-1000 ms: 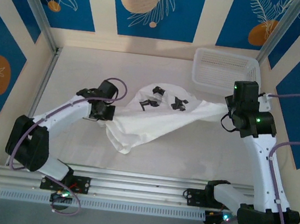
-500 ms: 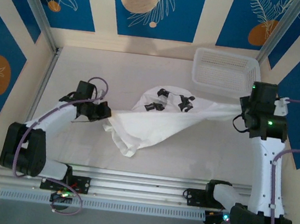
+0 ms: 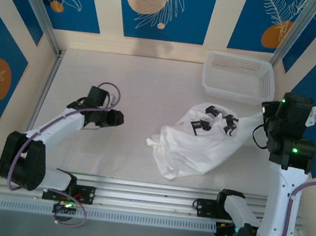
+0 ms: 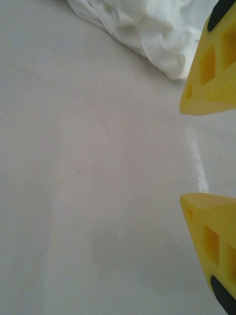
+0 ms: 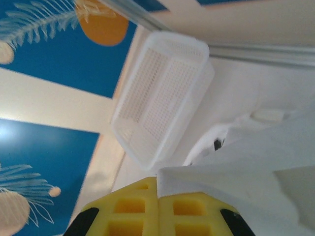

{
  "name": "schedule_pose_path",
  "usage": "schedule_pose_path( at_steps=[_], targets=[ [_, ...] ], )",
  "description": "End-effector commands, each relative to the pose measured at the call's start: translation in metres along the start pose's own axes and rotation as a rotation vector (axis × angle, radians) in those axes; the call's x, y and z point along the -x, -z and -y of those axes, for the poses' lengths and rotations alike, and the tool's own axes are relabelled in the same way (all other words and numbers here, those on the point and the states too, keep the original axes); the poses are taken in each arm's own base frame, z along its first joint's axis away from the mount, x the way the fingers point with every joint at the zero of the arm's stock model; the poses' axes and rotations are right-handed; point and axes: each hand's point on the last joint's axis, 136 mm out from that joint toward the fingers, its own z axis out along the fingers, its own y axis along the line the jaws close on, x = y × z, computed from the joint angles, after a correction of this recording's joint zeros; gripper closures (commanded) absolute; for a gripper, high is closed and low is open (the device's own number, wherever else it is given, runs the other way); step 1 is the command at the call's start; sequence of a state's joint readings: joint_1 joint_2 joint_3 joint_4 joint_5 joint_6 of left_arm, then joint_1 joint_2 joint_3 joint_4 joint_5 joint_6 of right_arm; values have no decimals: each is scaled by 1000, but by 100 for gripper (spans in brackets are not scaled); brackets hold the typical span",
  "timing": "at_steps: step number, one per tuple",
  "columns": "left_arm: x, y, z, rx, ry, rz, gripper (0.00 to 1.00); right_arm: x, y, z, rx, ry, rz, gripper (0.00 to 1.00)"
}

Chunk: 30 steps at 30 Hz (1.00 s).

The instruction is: Fold the inside-out t-shirt

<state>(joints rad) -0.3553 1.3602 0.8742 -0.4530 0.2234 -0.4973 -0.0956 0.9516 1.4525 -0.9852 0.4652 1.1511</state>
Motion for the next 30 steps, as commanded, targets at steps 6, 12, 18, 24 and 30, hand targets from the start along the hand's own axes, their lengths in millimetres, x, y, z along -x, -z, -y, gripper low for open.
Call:
schedule_pose_path(
  at_steps=[6,12,18,24,30],
  targets=[
    [-33,-31,112,125,-247,-57,57,-28,-19,6,-13,11,-101,100],
    [-38,-61,147,361,-359,-40,67,-25,-15,8,-15,36,-82,100],
    [-44,-90,156,379,-330,-53,62,-26,-15,8,-10,43,-84,100],
    [-39,-100,144,439,-328,-31,65,-29,-17,8,-5,45,-92,100],
    [-36,-102,141,429,-307,-30,85,-29,-17,8,-4,45,-95,100]
  ],
)
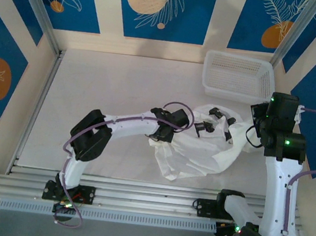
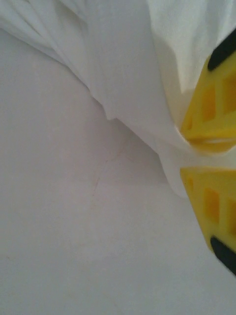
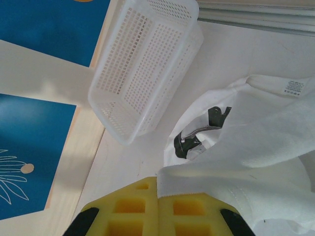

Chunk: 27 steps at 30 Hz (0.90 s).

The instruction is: Fold the inside-out t-shirt

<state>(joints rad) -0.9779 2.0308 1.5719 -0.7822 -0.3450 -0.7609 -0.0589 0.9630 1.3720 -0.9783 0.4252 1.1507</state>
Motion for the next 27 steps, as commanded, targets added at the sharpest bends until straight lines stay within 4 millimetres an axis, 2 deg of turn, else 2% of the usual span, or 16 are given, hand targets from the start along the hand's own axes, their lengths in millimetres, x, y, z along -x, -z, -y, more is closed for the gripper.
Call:
schedule_pose_path(
  at_steps=[1,3,5,6,8,11,12,14,15,16,18,21,23,27],
  targets=[
    [6,0,-8,24,26,9,91,0,4,-6,39,9,2,100],
    [7,0,-10,6,40,8,100,-1,4,-7,43,8,0,100],
    [14,7,-9,-44,63,24,100,0,6,-11,58,3,-3,100],
    [22,17,-9,-91,77,51,100,0,9,-16,73,3,-5,100],
    [49,51,-18,-190,119,126,100,4,16,-34,134,7,-7,100],
    [115,137,-62,-380,241,323,100,16,38,-88,315,33,-2,100],
    [140,176,-83,-461,287,413,100,22,51,-114,409,55,0,100],
    [174,250,-129,-557,342,581,100,35,86,-171,639,150,29,100],
    [185,289,-153,-571,349,669,100,48,110,-194,727,210,82,100],
    [191,319,-175,-557,346,737,100,61,131,-210,777,261,144,100],
    [192,367,-214,-485,345,853,100,78,159,-229,847,317,232,100],
    [181,417,-258,-371,362,1003,100,85,187,-254,974,344,226,100],
    [170,445,-277,-311,357,1087,100,80,205,-271,1068,398,186,100],
    [148,496,-298,-212,341,1229,100,93,222,-287,1111,342,188,100]
  ],
)
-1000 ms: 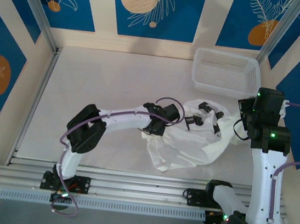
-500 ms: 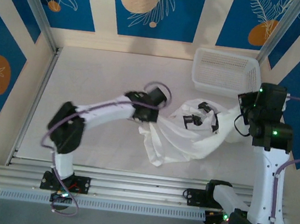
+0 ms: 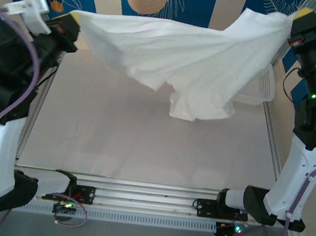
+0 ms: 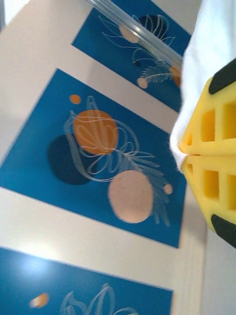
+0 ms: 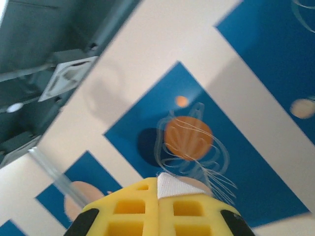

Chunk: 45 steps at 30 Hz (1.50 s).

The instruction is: Fold the inside-out t-shirt

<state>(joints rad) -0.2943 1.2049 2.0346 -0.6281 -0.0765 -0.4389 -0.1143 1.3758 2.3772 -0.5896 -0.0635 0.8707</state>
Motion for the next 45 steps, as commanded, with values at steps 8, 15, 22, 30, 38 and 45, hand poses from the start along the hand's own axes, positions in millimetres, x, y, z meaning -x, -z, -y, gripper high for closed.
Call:
schedule_pose_path(
  at_steps=[8,15,22,30,38,45],
  targets=[
    [47,58,7,-6,-71,171,100,45,16,-66,238,-20,131,100],
    [64,83,23,-81,11,188,100,58,42,-94,309,2,186,100],
    [10,38,7,-10,65,-47,100,34,18,-48,157,-50,100,100],
    [-159,-38,-39,25,205,-429,100,-87,-26,100,-185,-189,-241,100],
    [-352,-41,-117,213,378,-833,100,-223,5,249,-533,-252,-491,100],
    [-444,-53,-171,276,461,-949,100,-300,27,316,-694,-291,-641,100]
  ],
)
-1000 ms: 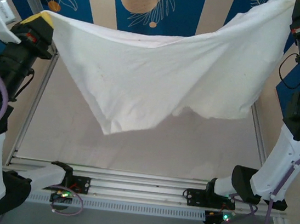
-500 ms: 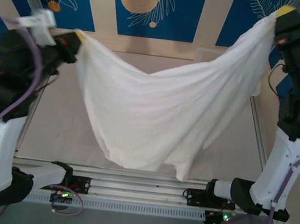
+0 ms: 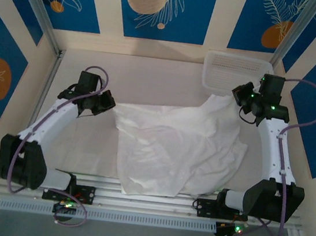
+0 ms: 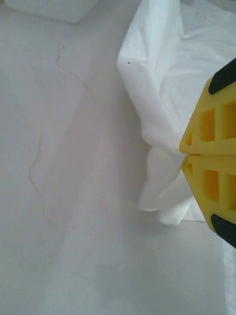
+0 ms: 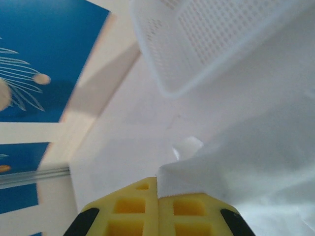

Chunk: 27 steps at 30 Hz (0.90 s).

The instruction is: Fold the inside-out t-shirt

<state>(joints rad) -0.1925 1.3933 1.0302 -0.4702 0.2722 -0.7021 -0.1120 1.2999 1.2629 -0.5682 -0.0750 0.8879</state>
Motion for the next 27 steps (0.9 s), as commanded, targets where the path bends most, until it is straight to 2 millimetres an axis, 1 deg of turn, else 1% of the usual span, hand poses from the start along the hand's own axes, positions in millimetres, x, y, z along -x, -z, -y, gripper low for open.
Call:
schedule_pose_path(
  at_steps=[1,3,6,8,10,12,14,16,18,20,25,27],
  targets=[
    [18,-34,5,-97,8,5,100,-1,-14,1,0,49,6,100],
    [26,-57,2,-102,9,-18,100,-4,-23,4,-16,55,-15,100],
    [42,-79,5,-112,0,-23,100,-8,-31,3,-29,65,-31,100],
    [51,-88,10,-127,-2,-15,100,-8,-33,4,-38,73,-31,100],
    [60,-93,14,-140,-2,-2,99,-8,-34,5,-48,79,-29,100],
    [66,-98,12,-131,4,3,92,-8,-33,8,-58,81,-25,100],
    [71,-100,6,-99,8,8,84,-8,-33,9,-63,84,-25,100],
    [75,-97,0,-71,8,21,78,-9,-33,9,-62,86,-29,100],
    [77,-90,-8,-29,3,33,73,-10,-31,7,-58,89,-31,100],
    [76,-82,-14,8,-7,39,72,-9,-29,6,-56,91,-25,100],
    [66,-60,-23,58,-21,47,71,-10,-27,3,-47,89,-25,100],
    [59,-55,-35,110,-16,42,71,-12,-27,2,-43,92,-27,100]
  ],
)
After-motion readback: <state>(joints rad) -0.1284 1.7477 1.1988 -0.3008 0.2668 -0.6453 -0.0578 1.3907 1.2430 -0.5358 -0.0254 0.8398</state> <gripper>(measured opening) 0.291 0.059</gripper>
